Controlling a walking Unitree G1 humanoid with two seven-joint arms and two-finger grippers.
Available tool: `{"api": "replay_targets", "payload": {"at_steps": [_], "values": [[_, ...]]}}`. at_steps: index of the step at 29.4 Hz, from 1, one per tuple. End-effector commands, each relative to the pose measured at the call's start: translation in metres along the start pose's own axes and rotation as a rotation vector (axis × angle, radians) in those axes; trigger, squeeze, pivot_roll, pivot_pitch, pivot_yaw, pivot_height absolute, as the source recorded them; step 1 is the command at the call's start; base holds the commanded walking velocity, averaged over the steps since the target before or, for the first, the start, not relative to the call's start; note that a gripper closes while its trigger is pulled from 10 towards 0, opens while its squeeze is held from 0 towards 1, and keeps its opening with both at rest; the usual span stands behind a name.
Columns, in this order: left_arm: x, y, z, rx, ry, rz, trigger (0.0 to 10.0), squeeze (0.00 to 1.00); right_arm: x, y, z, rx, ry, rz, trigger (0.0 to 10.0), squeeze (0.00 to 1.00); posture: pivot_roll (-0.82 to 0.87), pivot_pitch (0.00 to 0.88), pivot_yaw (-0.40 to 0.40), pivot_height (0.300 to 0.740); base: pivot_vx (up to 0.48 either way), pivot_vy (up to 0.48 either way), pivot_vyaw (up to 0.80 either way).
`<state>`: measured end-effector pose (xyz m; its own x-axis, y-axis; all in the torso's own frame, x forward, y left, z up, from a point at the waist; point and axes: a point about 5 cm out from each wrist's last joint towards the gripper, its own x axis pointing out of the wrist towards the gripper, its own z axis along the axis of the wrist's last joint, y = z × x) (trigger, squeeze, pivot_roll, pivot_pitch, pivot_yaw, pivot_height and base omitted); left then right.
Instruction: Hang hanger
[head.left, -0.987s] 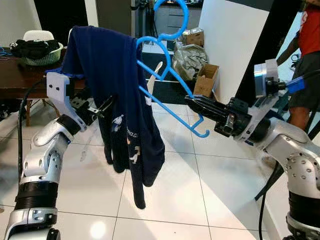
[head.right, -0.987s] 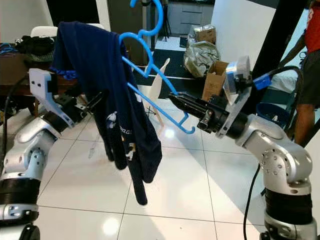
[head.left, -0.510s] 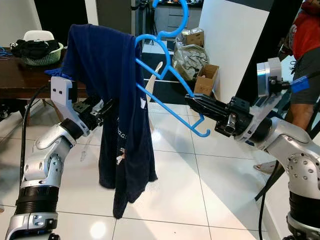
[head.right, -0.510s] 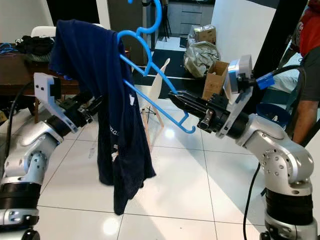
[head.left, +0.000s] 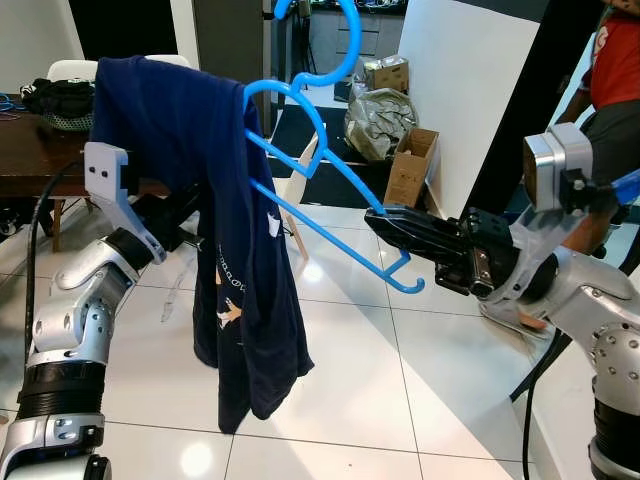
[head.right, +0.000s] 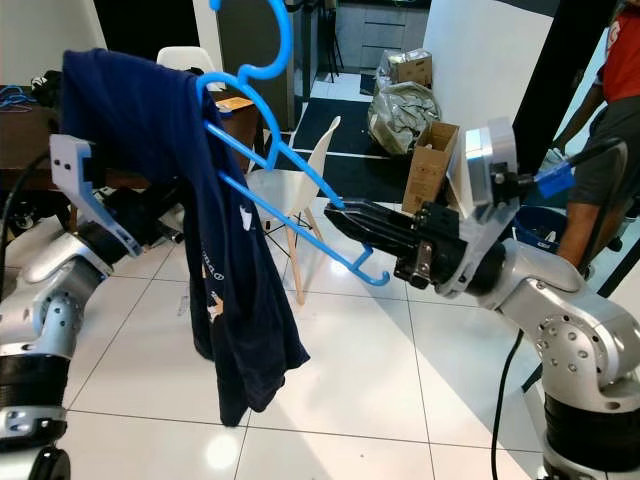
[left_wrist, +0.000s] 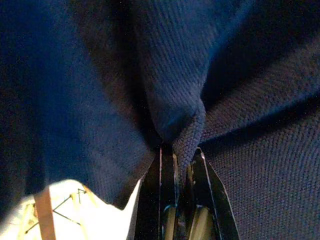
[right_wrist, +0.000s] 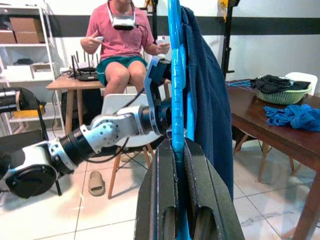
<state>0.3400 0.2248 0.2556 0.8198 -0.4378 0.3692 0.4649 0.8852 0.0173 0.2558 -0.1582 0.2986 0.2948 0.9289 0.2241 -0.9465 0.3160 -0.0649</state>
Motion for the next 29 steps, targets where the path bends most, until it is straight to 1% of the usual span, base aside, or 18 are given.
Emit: {"api": "replay_targets", "payload": {"at_steps": [1,3,4,6,8,9,10,11,12,14,15,17,18,22,23,24,25,29], "values": [[0.000,0.009,0.010,0.019,-0.029,0.025,0.0,0.00,-0.003,0.001,0.000,-0.021,0.030,-0.004,0.0,0.00,0.01,0.000,-0.046,0.740,0.000,0.000,0.00],[-0.001,0.012,0.017,0.037,-0.040,0.031,0.0,0.00,-0.005,-0.004,-0.003,-0.027,0.067,-0.046,0.0,0.00,0.01,0.000,-0.046,0.740,0.000,0.000,0.00],[-0.003,0.016,0.026,0.059,-0.056,0.036,0.0,0.00,-0.007,-0.012,-0.008,-0.036,0.117,-0.115,0.0,0.00,0.01,0.000,-0.046,0.740,0.000,0.000,0.00],[-0.003,0.016,0.026,0.059,-0.056,0.036,0.0,0.00,-0.007,-0.012,-0.008,-0.036,0.117,-0.115,0.0,0.00,0.01,0.000,-0.046,0.740,0.000,0.000,0.00],[-0.006,0.022,0.039,0.088,-0.077,0.038,0.0,0.00,-0.013,-0.026,-0.017,-0.044,0.194,-0.233,0.0,0.00,0.01,0.000,-0.047,0.740,0.000,0.000,0.00],[-0.006,0.022,0.039,0.088,-0.077,0.038,0.0,0.00,-0.013,-0.026,-0.017,-0.044,0.194,-0.233,0.0,0.00,0.01,0.000,-0.047,0.740,0.000,0.000,0.00],[-0.008,0.023,0.047,0.105,-0.086,0.028,0.0,0.00,-0.017,-0.032,-0.025,-0.050,0.257,-0.284,0.0,0.00,0.01,0.000,-0.047,0.740,0.000,0.000,0.00],[-0.008,0.023,0.047,0.105,-0.086,0.028,0.0,0.00,-0.017,-0.032,-0.025,-0.050,0.257,-0.284,0.0,0.00,0.01,0.000,-0.047,0.740,0.000,0.000,0.00],[-0.010,0.024,0.055,0.116,-0.100,0.019,0.0,0.00,-0.022,-0.036,-0.034,-0.057,0.331,-0.318,0.0,0.00,0.01,0.000,-0.048,0.740,0.000,0.000,0.00],[-0.010,0.024,0.055,0.116,-0.100,0.019,0.0,0.00,-0.022,-0.036,-0.034,-0.057,0.331,-0.318,0.0,0.00,0.01,0.000,-0.048,0.740,0.000,0.000,0.00],[-0.011,0.024,0.065,0.127,-0.122,0.012,0.0,0.00,-0.028,-0.040,-0.045,-0.071,0.425,-0.355,0.0,0.00,0.01,0.000,-0.048,0.740,0.000,0.000,0.00],[-0.011,0.024,0.065,0.127,-0.122,0.012,0.0,0.00,-0.028,-0.040,-0.045,-0.071,0.425,-0.355,0.0,0.00,0.01,0.000,-0.048,0.740,0.000,0.000,0.00],[-0.012,0.025,0.076,0.144,-0.152,0.015,0.0,0.00,-0.035,-0.044,-0.055,-0.087,0.522,-0.387,0.0,0.00,0.02,0.000,-0.050,0.740,0.000,0.000,0.00],[-0.014,0.031,0.097,0.200,-0.193,0.037,0.0,0.00,-0.047,-0.042,-0.066,-0.109,0.629,-0.371,0.0,0.00,0.02,0.000,-0.053,0.740,0.000,0.000,0.00],[-0.016,0.034,0.104,0.222,-0.201,0.052,0.0,0.00,-0.052,-0.037,-0.069,-0.137,0.674,-0.311,0.0,0.00,0.02,0.000,-0.053,0.740,0.000,0.000,0.00],[-0.016,0.034,0.104,0.222,-0.201,0.052,0.0,0.00,-0.052,-0.037,-0.069,-0.137,0.674,-0.311,0.0,0.00,0.02,0.000,-0.053,0.740,0.000,0.000,0.00],[-0.017,0.037,0.107,0.246,-0.198,0.069,0.0,0.00,-0.061,-0.031,-0.074,-0.166,0.757,-0.242,0.0,0.00,0.02,0.000,-0.051,0.740,0.000,0.000,0.00],[-0.022,0.045,0.109,0.287,-0.177,0.109,0.0,0.00,-0.078,-0.025,-0.079,-0.168,0.865,-0.179,0.0,0.00,0.02,0.000,-0.051,0.740,0.000,0.000,0.00]]}}
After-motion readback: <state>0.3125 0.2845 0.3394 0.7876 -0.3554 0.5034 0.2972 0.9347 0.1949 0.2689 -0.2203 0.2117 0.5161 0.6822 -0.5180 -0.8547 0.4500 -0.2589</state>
